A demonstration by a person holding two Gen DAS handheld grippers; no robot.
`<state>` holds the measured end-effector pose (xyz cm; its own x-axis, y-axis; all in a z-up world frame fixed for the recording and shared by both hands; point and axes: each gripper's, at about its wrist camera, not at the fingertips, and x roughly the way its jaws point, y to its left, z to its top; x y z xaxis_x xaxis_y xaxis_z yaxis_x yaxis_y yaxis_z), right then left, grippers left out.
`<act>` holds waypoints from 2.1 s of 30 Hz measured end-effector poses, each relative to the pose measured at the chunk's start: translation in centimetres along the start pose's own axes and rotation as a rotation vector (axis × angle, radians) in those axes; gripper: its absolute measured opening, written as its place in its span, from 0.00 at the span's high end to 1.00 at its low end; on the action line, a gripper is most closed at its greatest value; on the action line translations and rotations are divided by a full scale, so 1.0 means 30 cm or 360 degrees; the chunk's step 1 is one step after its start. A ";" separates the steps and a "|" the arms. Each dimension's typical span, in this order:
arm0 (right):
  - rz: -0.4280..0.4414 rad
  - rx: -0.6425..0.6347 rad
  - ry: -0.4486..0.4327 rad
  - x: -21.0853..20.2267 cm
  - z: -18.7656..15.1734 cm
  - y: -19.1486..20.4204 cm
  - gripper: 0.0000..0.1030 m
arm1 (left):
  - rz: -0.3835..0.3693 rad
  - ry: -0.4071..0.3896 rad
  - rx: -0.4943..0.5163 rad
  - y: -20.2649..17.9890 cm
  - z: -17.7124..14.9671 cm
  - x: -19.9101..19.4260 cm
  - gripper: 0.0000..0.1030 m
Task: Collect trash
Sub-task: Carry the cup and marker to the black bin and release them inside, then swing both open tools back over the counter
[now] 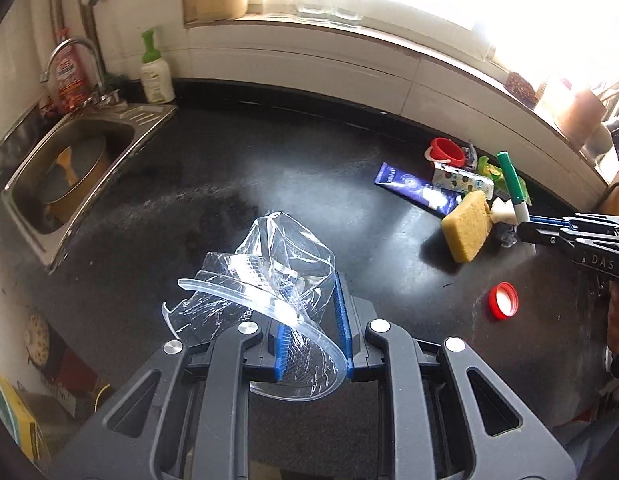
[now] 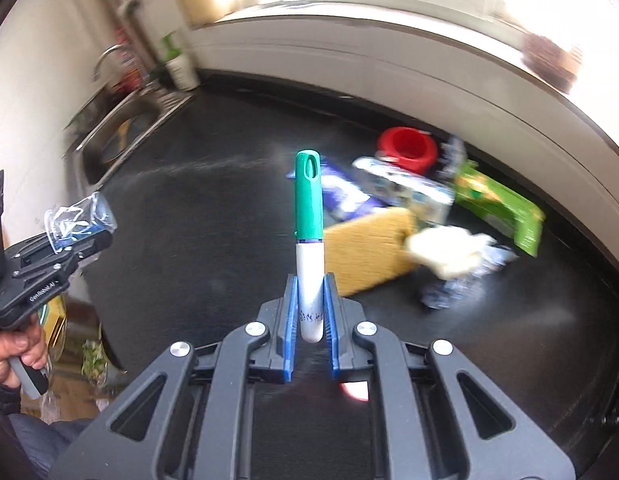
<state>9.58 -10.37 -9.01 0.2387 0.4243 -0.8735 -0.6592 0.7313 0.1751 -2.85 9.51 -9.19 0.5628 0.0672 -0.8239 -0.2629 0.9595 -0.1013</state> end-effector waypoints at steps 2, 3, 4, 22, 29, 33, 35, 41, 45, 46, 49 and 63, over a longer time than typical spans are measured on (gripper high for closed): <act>0.0071 -0.0111 0.0026 0.037 0.019 0.108 0.87 | 0.0054 -0.0005 -0.0078 0.069 -0.048 -0.040 0.81; 0.0105 -0.0158 0.0040 0.047 0.026 0.162 0.87 | 0.0081 -0.0006 -0.0120 0.105 -0.075 -0.059 0.81; 0.0148 -0.0216 0.0058 0.066 0.035 0.225 0.87 | 0.0107 -0.0006 -0.0158 0.138 -0.100 -0.075 0.81; 0.0762 -0.0998 0.0535 0.474 -0.036 1.362 0.87 | 0.0466 0.0057 -0.0953 0.807 -0.724 -0.249 0.81; 0.0758 -0.1097 0.0719 0.692 -0.134 1.633 0.87 | 0.0404 0.0085 -0.1130 1.022 -0.912 -0.148 0.81; 0.0710 -0.1163 0.0778 0.788 -0.164 1.722 0.87 | 0.0386 0.0099 -0.1183 1.099 -0.961 -0.094 0.80; 0.0699 -0.1186 0.0792 0.818 -0.174 1.754 0.87 | 0.0364 0.0105 -0.1208 1.124 -0.981 -0.074 0.67; 0.0651 -0.1186 0.0797 0.881 -0.179 1.788 0.33 | 0.0402 0.0104 -0.1213 1.152 -1.021 -0.049 0.22; 0.0644 -0.1190 0.0801 0.880 -0.168 1.764 0.33 | 0.0394 0.0104 -0.1232 1.158 -1.041 -0.052 0.22; 0.0642 -0.1186 0.0800 0.875 -0.168 1.758 0.33 | 0.0396 0.0110 -0.1224 1.153 -1.043 -0.054 0.22; 0.0636 -0.1166 0.0781 0.851 -0.159 1.736 0.33 | 0.0405 0.0113 -0.1188 1.133 -1.033 -0.070 0.22; 0.0505 -0.0775 0.0285 0.388 0.056 1.292 0.17 | 0.0378 -0.0063 -0.0573 0.800 -0.606 -0.228 0.09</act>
<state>-11.99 23.80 -11.63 -0.1191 0.4541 -0.8829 -0.9391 0.2373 0.2487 -27.26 27.10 -16.14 0.4814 0.2920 -0.8264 -0.6416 0.7598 -0.1052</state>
